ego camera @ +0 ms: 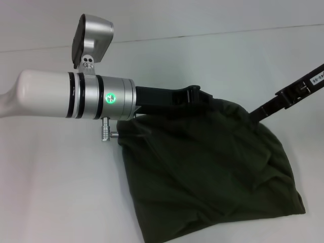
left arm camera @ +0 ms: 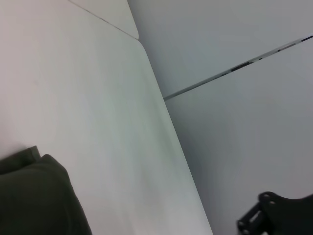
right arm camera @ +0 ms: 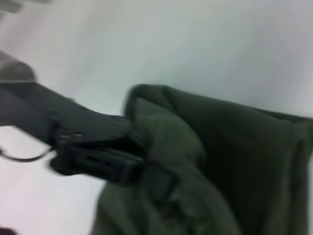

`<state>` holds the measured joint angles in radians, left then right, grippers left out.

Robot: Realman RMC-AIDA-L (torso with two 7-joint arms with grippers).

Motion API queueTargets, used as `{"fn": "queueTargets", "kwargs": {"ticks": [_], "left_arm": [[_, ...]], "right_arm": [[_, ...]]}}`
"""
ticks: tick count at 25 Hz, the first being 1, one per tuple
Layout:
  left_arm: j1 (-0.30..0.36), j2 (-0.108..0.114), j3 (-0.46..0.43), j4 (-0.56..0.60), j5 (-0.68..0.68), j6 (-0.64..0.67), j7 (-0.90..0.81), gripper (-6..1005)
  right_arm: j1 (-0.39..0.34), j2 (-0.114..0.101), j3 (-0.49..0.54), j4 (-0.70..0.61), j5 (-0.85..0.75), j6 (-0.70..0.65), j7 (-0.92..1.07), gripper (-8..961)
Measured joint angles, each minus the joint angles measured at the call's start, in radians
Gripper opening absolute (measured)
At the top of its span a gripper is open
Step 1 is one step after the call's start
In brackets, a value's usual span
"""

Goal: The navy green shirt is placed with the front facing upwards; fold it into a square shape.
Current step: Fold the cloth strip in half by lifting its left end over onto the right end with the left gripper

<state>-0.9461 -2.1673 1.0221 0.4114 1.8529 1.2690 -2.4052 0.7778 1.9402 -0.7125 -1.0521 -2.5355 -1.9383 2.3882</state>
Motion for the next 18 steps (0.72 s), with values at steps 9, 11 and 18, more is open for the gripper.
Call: {"fn": "queueTargets", "kwargs": {"ticks": [9, 11, 18], "left_arm": [[0.015, 0.005, -0.006, 0.000, 0.001, -0.003, -0.006, 79], [0.021, 0.007, -0.008, 0.002, 0.001, -0.003, -0.006, 79], [0.027, 0.010, -0.014, 0.007, 0.000, -0.010, -0.001, 79]], "right_arm": [[-0.021, -0.009, 0.011, -0.012, 0.116, -0.047, -0.030, 227], [-0.023, -0.009, 0.011, -0.012, 0.117, -0.047, -0.030, 227], [-0.026, -0.009, 0.003, -0.012, 0.141, -0.048, -0.025, 226]]}}
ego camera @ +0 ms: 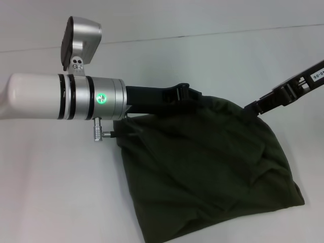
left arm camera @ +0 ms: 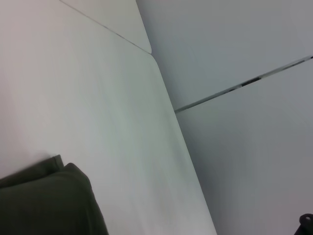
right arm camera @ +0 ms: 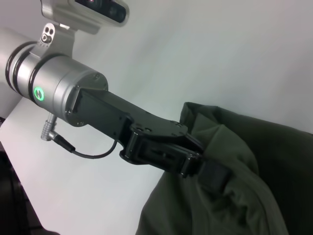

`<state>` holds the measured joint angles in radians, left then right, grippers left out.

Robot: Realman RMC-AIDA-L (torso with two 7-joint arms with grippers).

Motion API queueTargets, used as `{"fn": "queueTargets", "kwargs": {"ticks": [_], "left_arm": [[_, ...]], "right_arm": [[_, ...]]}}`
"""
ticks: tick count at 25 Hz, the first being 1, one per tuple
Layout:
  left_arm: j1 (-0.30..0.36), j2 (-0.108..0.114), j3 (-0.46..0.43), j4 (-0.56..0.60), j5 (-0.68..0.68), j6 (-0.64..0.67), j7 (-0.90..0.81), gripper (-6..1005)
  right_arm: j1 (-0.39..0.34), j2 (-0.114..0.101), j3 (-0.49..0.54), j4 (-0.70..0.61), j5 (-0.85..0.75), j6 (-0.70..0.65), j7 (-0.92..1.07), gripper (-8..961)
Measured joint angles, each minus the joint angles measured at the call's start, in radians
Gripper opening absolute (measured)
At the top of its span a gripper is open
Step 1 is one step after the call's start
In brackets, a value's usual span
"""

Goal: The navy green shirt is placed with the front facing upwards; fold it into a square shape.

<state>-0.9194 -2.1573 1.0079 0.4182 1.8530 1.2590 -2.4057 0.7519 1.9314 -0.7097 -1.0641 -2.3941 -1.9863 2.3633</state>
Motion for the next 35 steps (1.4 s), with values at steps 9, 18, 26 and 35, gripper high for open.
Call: {"fn": "queueTargets", "kwargs": {"ticks": [9, 18, 26, 35], "left_arm": [[0.007, -0.002, -0.003, -0.001, -0.001, -0.005, -0.016, 279], [0.039, 0.008, -0.009, 0.041, -0.002, 0.035, -0.032, 473], [0.161, 0.044, -0.054, 0.188, 0.015, 0.233, -0.077, 715], [0.268, 0.025, -0.047, 0.212, 0.086, 0.340, -0.133, 740]], "right_arm": [[-0.006, -0.001, 0.000, 0.008, 0.001, 0.001, -0.001, 227], [-0.003, 0.000, 0.006, 0.009, 0.000, 0.003, -0.003, 226], [0.001, 0.018, 0.003, 0.010, 0.000, 0.039, 0.000, 227], [0.052, 0.048, -0.025, 0.001, -0.003, 0.102, -0.015, 227]]}}
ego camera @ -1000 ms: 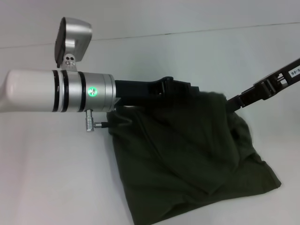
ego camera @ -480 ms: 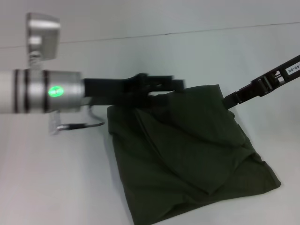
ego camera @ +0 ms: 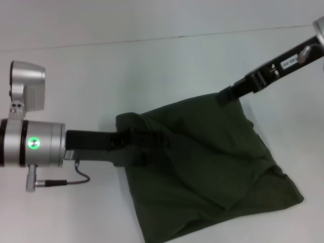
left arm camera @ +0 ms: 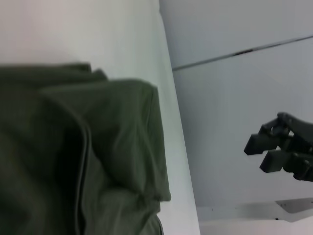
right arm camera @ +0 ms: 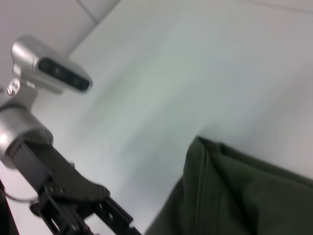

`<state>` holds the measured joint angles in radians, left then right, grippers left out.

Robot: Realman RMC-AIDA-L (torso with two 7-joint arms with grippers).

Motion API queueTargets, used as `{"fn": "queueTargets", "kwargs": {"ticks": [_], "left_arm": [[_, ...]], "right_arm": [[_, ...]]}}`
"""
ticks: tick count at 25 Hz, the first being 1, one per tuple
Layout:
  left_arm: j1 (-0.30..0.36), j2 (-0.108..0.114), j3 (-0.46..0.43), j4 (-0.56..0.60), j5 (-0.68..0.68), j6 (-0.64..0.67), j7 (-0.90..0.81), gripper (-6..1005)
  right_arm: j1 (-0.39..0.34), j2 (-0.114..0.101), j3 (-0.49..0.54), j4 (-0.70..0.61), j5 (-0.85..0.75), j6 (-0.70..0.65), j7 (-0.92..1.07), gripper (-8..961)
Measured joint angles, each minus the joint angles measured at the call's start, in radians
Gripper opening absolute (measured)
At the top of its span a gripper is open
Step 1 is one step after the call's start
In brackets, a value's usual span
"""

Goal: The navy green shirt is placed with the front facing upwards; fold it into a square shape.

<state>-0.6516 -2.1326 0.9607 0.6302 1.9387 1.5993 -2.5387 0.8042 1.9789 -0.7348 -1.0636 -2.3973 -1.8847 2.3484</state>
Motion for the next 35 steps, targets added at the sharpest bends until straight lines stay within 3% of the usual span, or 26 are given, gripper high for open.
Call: {"fn": "queueTargets", "kwargs": {"ticks": [5, 10, 14, 24, 29, 35], "left_arm": [[0.022, -0.006, -0.020, 0.023, -0.006, 0.019, 0.001, 740], [0.050, -0.012, -0.105, 0.082, -0.007, 0.083, -0.003, 740], [0.062, -0.013, -0.125, 0.110, -0.008, 0.093, -0.012, 741], [0.064, -0.017, -0.129, 0.138, -0.008, 0.097, -0.023, 741], [0.065, -0.017, -0.133, 0.144, -0.008, 0.096, -0.023, 740], [0.067, -0.016, -0.134, 0.154, -0.008, 0.096, -0.023, 740]], "right_arm": [[-0.012, 0.002, -0.077, -0.008, -0.077, 0.048, -0.013, 227], [-0.027, 0.004, -0.080, -0.013, -0.165, 0.100, 0.002, 227], [-0.029, 0.006, -0.081, -0.014, -0.253, 0.149, 0.021, 226], [-0.026, 0.053, -0.083, 0.004, -0.313, 0.274, 0.042, 226], [-0.024, 0.053, -0.089, 0.023, -0.315, 0.266, 0.066, 315], [-0.025, 0.039, -0.086, 0.071, -0.324, 0.307, 0.106, 421]]}}
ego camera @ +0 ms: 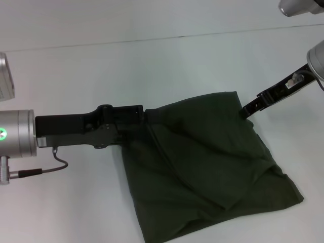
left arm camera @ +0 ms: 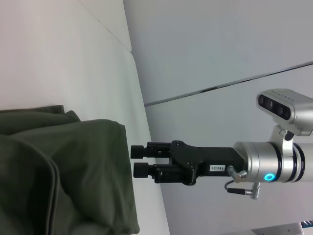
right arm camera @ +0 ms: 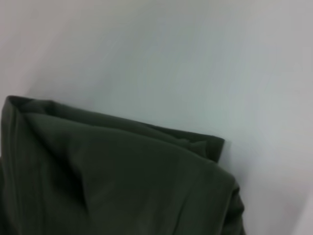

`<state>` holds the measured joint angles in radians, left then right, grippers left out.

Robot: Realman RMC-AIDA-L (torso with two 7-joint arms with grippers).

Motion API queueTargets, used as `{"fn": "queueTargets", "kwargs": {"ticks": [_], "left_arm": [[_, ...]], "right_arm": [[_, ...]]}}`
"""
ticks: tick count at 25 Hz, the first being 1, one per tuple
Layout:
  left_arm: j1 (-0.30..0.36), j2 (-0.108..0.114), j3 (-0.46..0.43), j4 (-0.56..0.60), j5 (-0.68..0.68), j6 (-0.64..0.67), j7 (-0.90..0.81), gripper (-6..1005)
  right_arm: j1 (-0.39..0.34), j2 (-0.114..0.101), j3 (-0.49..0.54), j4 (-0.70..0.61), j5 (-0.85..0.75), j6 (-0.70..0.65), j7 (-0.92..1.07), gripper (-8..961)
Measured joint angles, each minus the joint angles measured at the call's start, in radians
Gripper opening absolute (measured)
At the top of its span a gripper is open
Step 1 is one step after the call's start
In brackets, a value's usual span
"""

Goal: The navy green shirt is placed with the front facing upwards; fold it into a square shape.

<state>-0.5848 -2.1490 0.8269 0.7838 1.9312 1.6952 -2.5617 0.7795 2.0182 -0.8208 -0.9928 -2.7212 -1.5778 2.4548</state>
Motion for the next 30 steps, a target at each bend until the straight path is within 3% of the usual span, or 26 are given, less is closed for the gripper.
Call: {"fn": "queueTargets", "kwargs": {"ticks": [3, 8, 14, 24, 30], "left_arm": [[0.000, 0.000, 0.001, 0.000, 0.000, -0.002, 0.000, 740], [0.002, 0.000, 0.000, 0.000, 0.007, -0.007, 0.002, 740], [0.005, 0.001, 0.000, 0.000, 0.006, -0.009, 0.004, 741], [0.004, 0.003, 0.000, 0.000, 0.007, -0.013, 0.007, 741], [0.007, 0.002, 0.000, 0.000, 0.006, -0.014, 0.008, 741]], "right_arm": [[-0.002, 0.001, 0.003, 0.003, 0.005, 0.016, 0.003, 660], [0.001, 0.015, 0.004, 0.047, 0.052, 0.061, 0.006, 719], [0.020, 0.009, -0.005, 0.134, 0.078, 0.098, 0.004, 720], [0.024, 0.002, 0.002, 0.104, 0.090, 0.084, 0.035, 681], [0.029, 0.007, -0.005, 0.108, 0.089, 0.086, 0.028, 469]]}}
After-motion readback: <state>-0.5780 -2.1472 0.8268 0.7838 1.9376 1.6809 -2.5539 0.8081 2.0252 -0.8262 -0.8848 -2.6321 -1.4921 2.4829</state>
